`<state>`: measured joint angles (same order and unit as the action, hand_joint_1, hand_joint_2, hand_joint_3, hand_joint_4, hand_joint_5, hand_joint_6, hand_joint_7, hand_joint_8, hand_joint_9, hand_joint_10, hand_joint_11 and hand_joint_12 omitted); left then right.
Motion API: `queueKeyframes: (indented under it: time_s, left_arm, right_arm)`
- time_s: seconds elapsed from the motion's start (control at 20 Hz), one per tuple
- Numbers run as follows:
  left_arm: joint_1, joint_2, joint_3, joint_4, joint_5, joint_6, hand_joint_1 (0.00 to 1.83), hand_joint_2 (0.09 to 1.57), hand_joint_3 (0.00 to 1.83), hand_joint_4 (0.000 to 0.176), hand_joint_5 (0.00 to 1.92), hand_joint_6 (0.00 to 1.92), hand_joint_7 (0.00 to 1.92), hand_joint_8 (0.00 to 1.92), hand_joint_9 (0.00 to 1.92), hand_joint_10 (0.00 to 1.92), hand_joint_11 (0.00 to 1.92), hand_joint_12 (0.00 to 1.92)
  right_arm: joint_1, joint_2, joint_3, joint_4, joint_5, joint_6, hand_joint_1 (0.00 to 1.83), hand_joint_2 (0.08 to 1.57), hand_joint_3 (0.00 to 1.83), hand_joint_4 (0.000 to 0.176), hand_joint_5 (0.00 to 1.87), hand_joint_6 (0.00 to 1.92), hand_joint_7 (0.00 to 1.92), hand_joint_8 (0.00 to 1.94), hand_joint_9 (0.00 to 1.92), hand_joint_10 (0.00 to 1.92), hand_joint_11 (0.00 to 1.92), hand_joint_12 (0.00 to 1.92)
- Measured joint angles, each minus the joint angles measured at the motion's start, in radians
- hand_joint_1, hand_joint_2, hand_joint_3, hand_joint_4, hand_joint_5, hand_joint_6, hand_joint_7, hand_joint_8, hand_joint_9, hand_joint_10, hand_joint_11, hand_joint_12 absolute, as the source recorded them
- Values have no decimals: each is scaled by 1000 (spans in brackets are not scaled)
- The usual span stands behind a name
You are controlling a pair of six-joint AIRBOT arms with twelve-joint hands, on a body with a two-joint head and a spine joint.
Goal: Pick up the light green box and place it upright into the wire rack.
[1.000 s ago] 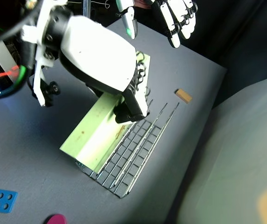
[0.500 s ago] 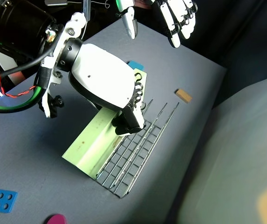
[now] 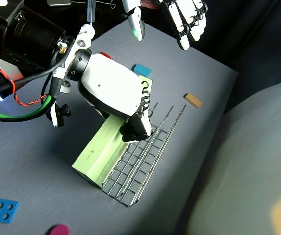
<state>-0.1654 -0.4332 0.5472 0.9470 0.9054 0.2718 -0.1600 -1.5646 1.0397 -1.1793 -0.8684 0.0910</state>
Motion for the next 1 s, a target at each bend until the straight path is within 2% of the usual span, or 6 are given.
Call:
queueKeyframes:
  time_s: [0.25, 0.3, 0.4, 0.5, 0.75, 1.0]
  left_arm:
    - [-1, 0, 0, 0, 1, 0, 229, 1197, 0, 63, 217, 0, 116, 1, 101, 0, 0, 391]
    - [-1, 0, 0, 0, 0, 0, 223, 1199, 1, 61, 216, 0, 116, 0, 101, 0, 0, 387]
    - [-1, 0, 0, 0, 0, 0, 221, 1199, 1, 60, 216, 0, 115, 0, 101, 0, 0, 384]
    - [-1, 0, 0, 0, 0, 0, 228, 1198, 0, 60, 215, 0, 115, 0, 100, 0, 0, 382]
    - [-1, 0, 0, 0, 0, 0, 230, 1197, 0, 60, 216, 0, 97, 3, 93, 4, 0, 357]
    - [-2, 0, -1, -5, 0, 0, 230, 1197, 0, 60, 210, 0, 100, 2, 94, 3, 0, 370]
  right_arm:
    - [0, -4, 11, 4, 8, -6, 1350, 1178, 0, 0, 719, 1168, 922, 1112, 823, 1452, 650, 1602]
    - [0, -4, 11, 4, 11, -8, 1214, 1215, 0, 0, 678, 1299, 889, 1237, 673, 1217, 582, 1621]
    - [0, -4, 11, 4, 11, -10, 1063, 1132, 0, 0, 632, 451, 665, 517, 496, 899, 437, 1555]
    - [0, -4, 11, -3, 13, -14, 950, 1089, 0, 0, 640, 115, 613, 137, 411, 593, 242, 1449]
    - [2, 2, 11, 34, 12, -27, 836, 1016, 0, 0, 470, 0, 481, 0, 425, 120, 47, 1334]
    - [68, 72, -32, 56, 28, -30, 768, 936, 0, 0, 408, 0, 430, 0, 361, 33, 0, 1188]
